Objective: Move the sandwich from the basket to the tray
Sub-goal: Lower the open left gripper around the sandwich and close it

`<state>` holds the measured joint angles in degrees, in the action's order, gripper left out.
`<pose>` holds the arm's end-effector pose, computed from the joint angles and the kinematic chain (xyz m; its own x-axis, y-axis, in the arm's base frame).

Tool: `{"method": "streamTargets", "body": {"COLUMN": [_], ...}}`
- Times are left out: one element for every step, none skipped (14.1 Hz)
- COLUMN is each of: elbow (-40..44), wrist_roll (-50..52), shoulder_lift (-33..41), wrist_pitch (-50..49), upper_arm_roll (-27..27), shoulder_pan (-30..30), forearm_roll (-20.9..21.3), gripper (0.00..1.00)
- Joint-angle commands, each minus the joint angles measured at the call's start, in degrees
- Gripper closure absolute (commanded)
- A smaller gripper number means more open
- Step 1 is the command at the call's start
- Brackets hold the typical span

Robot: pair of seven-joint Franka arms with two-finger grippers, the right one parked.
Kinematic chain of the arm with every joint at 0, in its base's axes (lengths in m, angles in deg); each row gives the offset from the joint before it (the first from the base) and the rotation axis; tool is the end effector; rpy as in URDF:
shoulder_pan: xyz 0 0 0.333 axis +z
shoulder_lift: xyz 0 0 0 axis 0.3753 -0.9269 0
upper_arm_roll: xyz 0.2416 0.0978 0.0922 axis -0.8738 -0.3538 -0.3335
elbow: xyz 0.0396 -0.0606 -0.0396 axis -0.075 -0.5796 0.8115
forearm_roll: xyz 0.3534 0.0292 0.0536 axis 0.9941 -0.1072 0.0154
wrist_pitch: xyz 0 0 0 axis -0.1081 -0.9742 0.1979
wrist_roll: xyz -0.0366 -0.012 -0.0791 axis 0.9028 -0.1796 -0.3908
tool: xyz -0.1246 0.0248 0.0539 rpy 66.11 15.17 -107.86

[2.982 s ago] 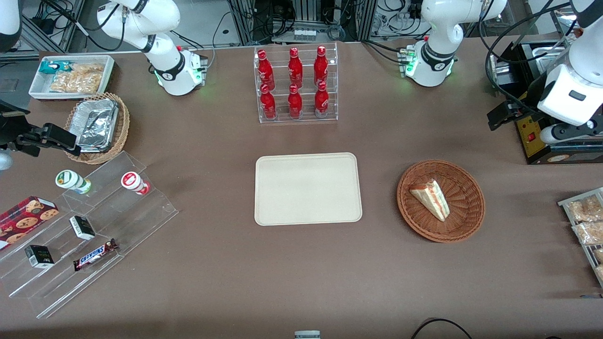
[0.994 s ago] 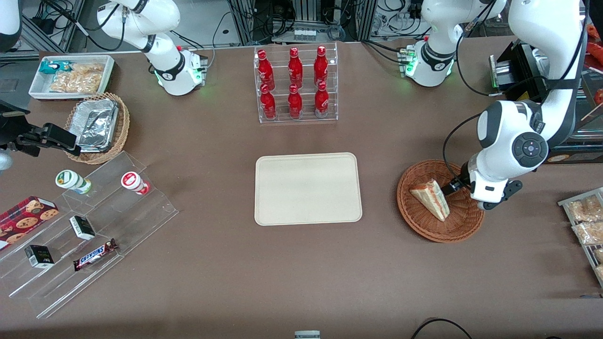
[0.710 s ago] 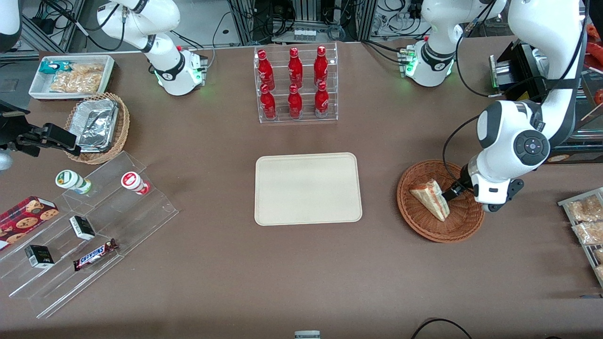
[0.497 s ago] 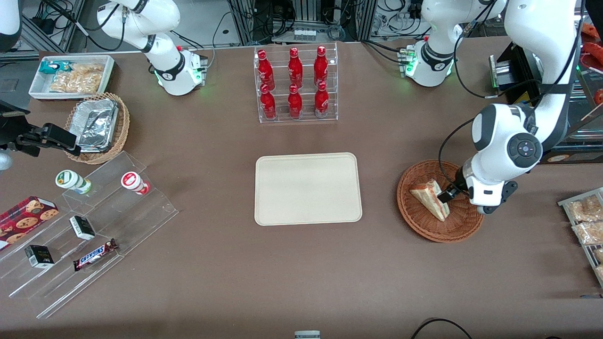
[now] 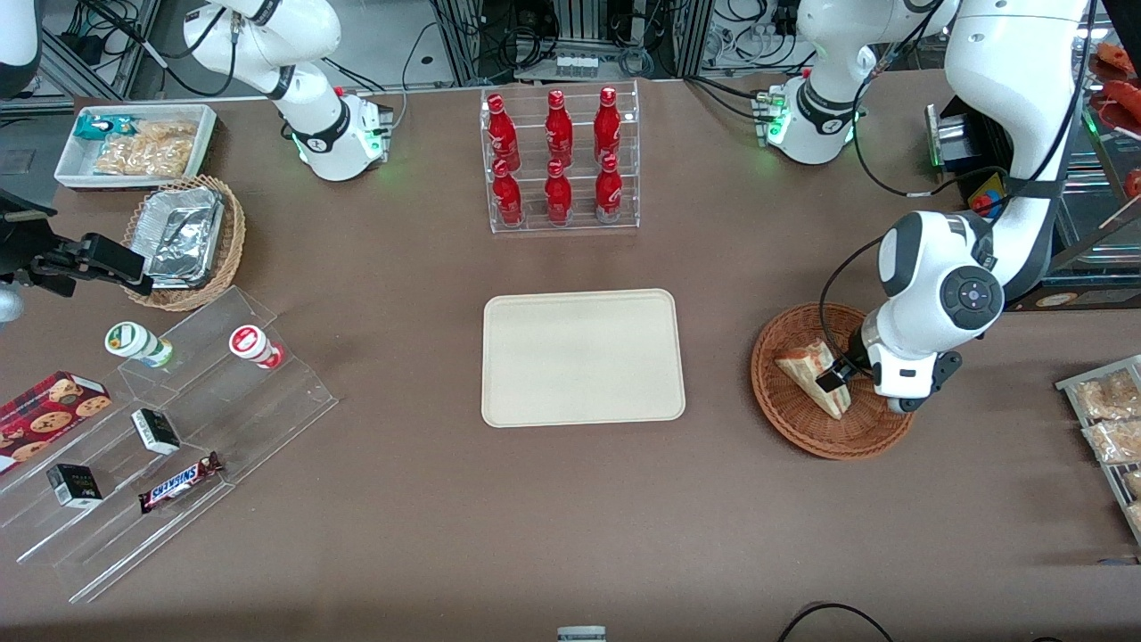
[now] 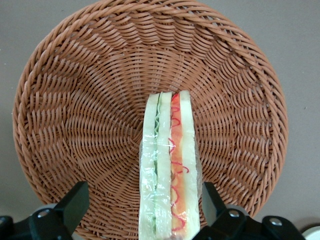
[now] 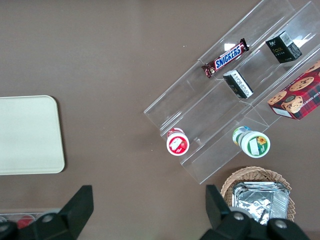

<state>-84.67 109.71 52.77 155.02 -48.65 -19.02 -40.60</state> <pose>0.5368 -0.0718 0.2365 0.7655 0.6389 -0.0765 0.6377 -0.7691 -0.0422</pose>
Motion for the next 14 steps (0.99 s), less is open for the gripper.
{"method": "streamTargets", "body": {"elbow": [0.81, 0.89, 0.98, 1.24, 1.77, 1.69, 1.51, 1.42, 1.25, 0.81, 0.63, 0.63, 0.46, 0.02], "wrist_roll": [1.01, 1.88, 3.63, 5.3, 6.19, 6.55, 7.07, 7.43, 7.43, 7.43, 7.43, 7.43, 7.43, 7.43], "shoulder_lift": [-0.97, -0.97, -1.06, -0.97, -0.97, -0.97, -0.97, -1.15, -1.5, -1.94, -2.29, -2.73, -2.82, -2.91], "wrist_pitch": [0.25, 0.86, 1.56, 1.91, 1.83, 1.83, 1.92, 1.92, 1.92, 1.92, 2.09, 2.09, 2.18, 2.18], "upper_arm_roll": [-0.2, -0.2, -0.2, -0.2, -0.2, -0.2, -0.12, -0.11, -0.11, -0.11, -0.11, -0.11, -0.11, -0.11], "shoulder_pan": [-0.56, -0.56, -0.56, -0.91, -1.52, -1.79, -2.31, -2.84, -3.02, -3.02, -3.02, -3.02, -3.02, -3.11], "forearm_roll": [-0.65, -0.74, -1.08, -1.78, -1.79, -1.88, -1.79, -1.79, -1.79, -1.79, -1.7, -1.7, -1.7, -1.7], "gripper": [0.0, 0.0, 0.0, 0.0, 0.0, 0.0, 0.0, 0.0, 0.0, 0.0, 0.0, 0.0, 0.0, 0.0]}}
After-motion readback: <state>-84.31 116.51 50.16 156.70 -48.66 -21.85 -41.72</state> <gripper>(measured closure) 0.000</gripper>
